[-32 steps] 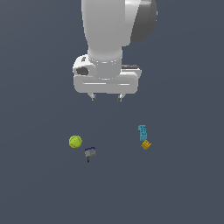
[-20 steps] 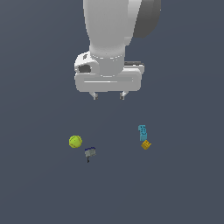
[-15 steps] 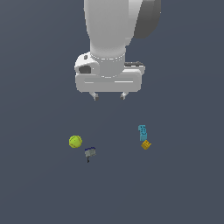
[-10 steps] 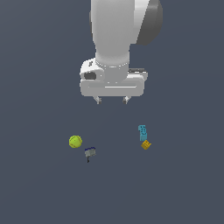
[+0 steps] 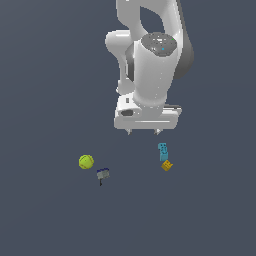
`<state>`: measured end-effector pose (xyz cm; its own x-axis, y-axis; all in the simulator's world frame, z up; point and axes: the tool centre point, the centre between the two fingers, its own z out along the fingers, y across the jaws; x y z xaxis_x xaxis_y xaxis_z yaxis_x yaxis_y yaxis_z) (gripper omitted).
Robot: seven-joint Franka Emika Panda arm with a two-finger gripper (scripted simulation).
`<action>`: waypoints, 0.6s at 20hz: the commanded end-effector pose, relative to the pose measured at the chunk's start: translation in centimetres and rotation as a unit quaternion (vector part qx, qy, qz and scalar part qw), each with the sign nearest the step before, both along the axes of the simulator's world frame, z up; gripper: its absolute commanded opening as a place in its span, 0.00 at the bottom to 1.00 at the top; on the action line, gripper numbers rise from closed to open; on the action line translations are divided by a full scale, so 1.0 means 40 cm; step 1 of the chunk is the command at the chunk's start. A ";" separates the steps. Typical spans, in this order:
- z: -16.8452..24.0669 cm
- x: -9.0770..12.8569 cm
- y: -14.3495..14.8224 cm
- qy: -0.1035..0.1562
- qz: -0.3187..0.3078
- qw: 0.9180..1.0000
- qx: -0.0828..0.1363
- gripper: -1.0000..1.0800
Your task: Pick up a designated object from a clutter of objects.
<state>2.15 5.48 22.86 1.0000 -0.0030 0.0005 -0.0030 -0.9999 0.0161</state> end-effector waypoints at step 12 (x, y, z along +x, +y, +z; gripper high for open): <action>-0.320 -0.058 0.249 -0.001 -0.006 1.000 0.004 0.96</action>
